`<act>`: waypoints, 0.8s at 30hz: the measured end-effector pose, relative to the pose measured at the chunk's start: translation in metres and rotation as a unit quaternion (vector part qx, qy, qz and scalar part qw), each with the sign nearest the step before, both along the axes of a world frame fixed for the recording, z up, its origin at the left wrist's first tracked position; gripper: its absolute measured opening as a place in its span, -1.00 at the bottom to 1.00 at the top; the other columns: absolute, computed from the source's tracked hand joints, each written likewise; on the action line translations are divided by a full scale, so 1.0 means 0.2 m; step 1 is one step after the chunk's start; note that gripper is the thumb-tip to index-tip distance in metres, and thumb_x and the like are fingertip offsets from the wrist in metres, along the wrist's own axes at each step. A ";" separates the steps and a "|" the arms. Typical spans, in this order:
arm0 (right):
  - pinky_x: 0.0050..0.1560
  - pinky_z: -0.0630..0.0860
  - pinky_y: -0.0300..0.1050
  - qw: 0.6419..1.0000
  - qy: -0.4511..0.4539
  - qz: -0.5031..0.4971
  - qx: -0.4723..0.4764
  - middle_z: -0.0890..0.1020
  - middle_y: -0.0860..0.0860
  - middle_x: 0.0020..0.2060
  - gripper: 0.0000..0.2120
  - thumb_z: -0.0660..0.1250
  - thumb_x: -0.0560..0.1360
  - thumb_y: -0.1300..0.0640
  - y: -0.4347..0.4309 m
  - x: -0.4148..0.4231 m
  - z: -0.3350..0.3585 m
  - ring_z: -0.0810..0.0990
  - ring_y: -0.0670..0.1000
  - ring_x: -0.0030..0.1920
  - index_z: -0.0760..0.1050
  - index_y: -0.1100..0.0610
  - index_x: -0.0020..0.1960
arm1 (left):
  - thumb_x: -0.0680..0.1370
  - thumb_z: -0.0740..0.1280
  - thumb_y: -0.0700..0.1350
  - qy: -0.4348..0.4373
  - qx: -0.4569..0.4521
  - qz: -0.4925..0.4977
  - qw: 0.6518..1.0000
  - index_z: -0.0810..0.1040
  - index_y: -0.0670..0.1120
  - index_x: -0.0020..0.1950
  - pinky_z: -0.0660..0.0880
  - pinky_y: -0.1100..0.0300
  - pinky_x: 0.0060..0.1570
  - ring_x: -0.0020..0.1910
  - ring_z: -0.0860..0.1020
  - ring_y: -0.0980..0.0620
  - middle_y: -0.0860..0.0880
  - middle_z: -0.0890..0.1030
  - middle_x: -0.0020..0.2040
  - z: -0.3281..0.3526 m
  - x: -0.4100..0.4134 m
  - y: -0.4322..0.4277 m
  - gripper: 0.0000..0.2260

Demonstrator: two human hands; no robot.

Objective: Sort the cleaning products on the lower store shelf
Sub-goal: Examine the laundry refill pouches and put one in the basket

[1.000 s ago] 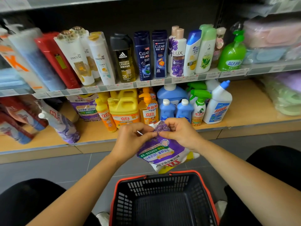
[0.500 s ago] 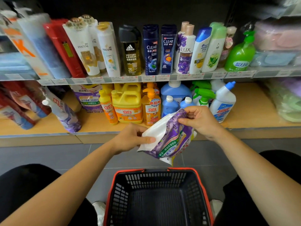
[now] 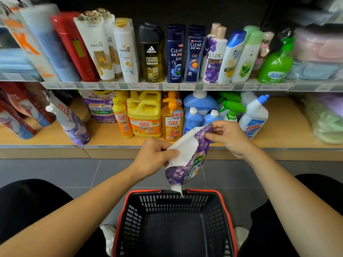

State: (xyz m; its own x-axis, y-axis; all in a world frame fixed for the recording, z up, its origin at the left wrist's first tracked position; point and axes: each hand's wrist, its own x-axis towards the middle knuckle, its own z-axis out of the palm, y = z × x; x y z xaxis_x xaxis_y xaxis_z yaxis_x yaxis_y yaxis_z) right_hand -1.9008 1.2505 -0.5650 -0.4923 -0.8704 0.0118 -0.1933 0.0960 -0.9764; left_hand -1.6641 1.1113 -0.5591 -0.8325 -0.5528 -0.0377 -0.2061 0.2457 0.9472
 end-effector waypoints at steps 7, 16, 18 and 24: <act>-0.21 0.58 -0.17 0.992 -0.022 -0.062 0.106 0.64 -0.07 -0.02 -0.71 0.44 0.35 -0.36 -0.03 0.13 0.03 0.65 -0.05 -0.03 0.67 -0.25 -0.03 | 0.49 0.40 -0.29 -0.020 -0.104 0.047 0.993 0.42 -0.14 -0.55 0.22 0.15 -0.45 -0.55 0.30 0.11 -0.04 0.42 -0.59 0.01 0.01 0.01 -0.59; -0.16 0.67 0.06 0.982 -0.062 -0.101 0.148 0.70 0.13 -0.09 -0.47 0.56 0.42 -0.06 -0.14 0.29 -0.03 0.72 0.07 -0.12 0.40 0.17 0.18 | 0.49 0.41 -0.29 -0.023 -0.166 0.008 0.986 0.50 -0.24 -0.49 0.42 -0.07 -0.38 -0.43 0.51 -0.20 -0.13 0.56 -0.50 0.02 0.03 0.03 -0.66; -0.22 0.67 -0.01 0.984 -0.131 -0.062 0.107 0.72 0.13 -0.19 -0.54 0.50 0.49 0.22 -0.13 0.27 -0.01 0.73 0.08 -0.19 0.36 0.22 0.29 | 0.50 0.42 -0.28 -0.022 -0.154 0.014 0.988 0.49 -0.26 -0.49 0.41 -0.08 -0.38 -0.42 0.50 -0.23 -0.16 0.56 -0.49 0.02 0.03 0.02 -0.66; -0.24 0.65 -0.10 0.989 -0.119 0.000 0.087 0.66 0.18 -0.26 -0.45 0.40 0.48 0.48 -0.07 0.22 0.03 0.71 0.11 -0.28 0.41 0.14 0.39 | 0.50 0.43 -0.25 -0.037 -0.133 0.023 0.990 0.50 -0.18 -0.52 0.33 0.02 -0.43 -0.52 0.40 0.07 -0.10 0.54 -0.52 0.04 0.03 0.00 -0.63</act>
